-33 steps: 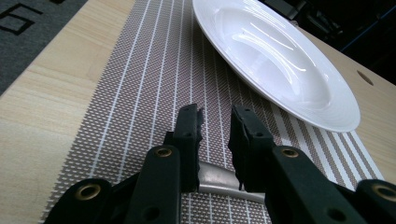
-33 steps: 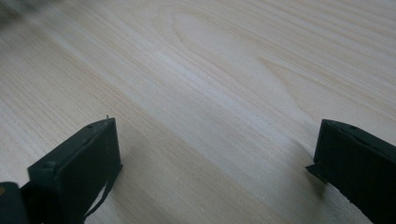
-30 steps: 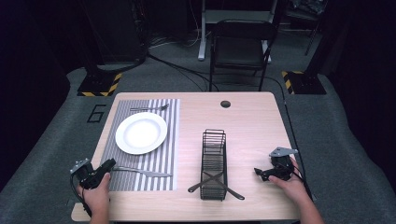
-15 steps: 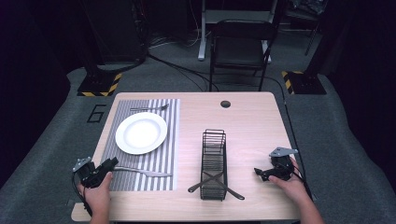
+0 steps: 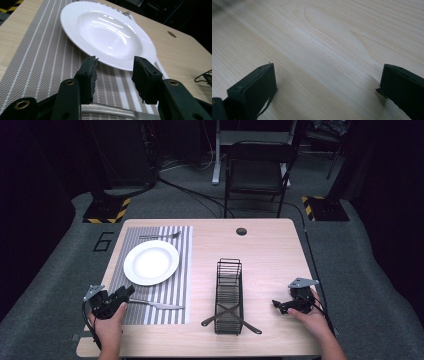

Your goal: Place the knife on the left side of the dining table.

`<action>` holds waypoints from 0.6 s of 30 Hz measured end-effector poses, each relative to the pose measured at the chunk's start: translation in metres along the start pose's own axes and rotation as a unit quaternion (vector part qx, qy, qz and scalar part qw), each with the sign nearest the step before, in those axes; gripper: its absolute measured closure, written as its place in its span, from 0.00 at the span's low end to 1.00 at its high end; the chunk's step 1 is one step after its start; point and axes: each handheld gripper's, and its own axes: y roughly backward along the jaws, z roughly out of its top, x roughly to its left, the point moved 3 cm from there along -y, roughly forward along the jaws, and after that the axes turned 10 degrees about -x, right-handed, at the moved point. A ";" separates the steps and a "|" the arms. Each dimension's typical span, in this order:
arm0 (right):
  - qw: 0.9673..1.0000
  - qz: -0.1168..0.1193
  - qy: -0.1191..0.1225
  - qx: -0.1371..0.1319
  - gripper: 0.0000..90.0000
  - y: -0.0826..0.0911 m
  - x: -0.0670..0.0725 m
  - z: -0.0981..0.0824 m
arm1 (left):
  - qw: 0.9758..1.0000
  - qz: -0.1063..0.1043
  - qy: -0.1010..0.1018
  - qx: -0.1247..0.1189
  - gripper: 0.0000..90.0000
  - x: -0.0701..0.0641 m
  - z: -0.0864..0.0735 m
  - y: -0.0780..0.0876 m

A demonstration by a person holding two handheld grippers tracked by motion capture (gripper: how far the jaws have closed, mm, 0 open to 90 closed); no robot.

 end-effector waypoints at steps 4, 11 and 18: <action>1.000 0.001 0.000 -0.001 0.00 0.000 0.000 0.000 | 1.000 -0.014 -0.013 0.004 0.58 -0.012 0.002 -0.001; 1.000 0.001 0.000 -0.001 0.00 0.000 0.000 0.000 | 0.998 -0.042 -0.045 0.020 0.58 -0.035 0.002 -0.003; 1.000 0.001 0.000 -0.001 0.00 0.000 0.000 0.000 | 0.994 -0.067 -0.073 0.035 0.58 -0.053 -0.001 -0.006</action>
